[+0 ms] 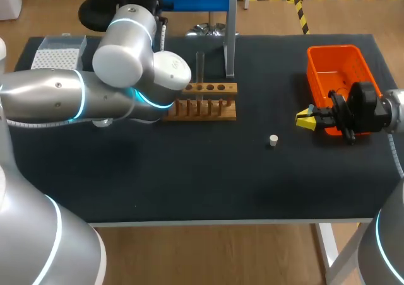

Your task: Invert the test tube, pick up the pipette, mount the tip to pipette, aspirate from beaker and dispense into the tube, eject the tip, return the pipette, and cap with the stopper.

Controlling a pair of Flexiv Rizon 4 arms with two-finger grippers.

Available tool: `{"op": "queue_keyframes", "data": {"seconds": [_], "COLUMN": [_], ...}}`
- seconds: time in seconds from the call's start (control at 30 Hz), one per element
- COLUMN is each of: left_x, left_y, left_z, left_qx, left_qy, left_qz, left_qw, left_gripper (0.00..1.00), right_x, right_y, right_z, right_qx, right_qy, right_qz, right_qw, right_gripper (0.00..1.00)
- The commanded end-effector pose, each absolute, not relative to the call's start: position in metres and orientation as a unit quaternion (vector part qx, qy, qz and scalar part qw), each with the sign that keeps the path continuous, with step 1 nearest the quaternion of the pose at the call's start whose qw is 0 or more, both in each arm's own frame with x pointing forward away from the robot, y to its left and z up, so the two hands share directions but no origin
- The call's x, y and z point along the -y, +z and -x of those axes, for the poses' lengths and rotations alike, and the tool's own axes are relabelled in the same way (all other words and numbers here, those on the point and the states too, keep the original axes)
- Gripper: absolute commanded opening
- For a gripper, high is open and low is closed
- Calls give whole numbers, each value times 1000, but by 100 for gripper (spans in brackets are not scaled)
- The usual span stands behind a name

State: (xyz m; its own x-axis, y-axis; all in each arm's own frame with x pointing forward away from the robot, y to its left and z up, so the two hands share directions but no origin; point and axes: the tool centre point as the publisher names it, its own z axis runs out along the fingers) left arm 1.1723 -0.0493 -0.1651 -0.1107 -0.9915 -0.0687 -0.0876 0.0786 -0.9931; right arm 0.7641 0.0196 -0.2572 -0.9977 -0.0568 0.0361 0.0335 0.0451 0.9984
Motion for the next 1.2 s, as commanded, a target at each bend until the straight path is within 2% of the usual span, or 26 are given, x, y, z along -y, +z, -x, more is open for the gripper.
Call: {"op": "queue_keyframes", "data": {"seconds": [0.03, 0.53, 0.9, 1.0, 1.2], "left_x": [46, 69, 83, 87, 87], "left_y": [-149, -119, -99, -88, -88], "left_z": [-1164, -1121, -1063, -1043, -1043], "left_qx": [-577, -641, -670, -688, -688], "left_qy": [-482, -574, -631, -647, -647], "left_qz": [475, 370, 290, 242, 242], "left_qw": [456, 350, 263, 222, 222], "left_gripper": [0, 0, 0, 0, 0], "right_x": [-19, -19, -19, -19, -19], "right_y": [-257, -257, -257, -257, -257], "right_z": [-764, -764, -764, -764, -764], "right_qx": [722, 722, 722, 722, 722], "right_qy": [-691, -691, -691, -691, -691], "right_qz": [-8, -8, -8, -8, -8], "right_qw": [33, 33, 33, 33, 33], "right_gripper": [0, 0, 0, 0, 0]}}
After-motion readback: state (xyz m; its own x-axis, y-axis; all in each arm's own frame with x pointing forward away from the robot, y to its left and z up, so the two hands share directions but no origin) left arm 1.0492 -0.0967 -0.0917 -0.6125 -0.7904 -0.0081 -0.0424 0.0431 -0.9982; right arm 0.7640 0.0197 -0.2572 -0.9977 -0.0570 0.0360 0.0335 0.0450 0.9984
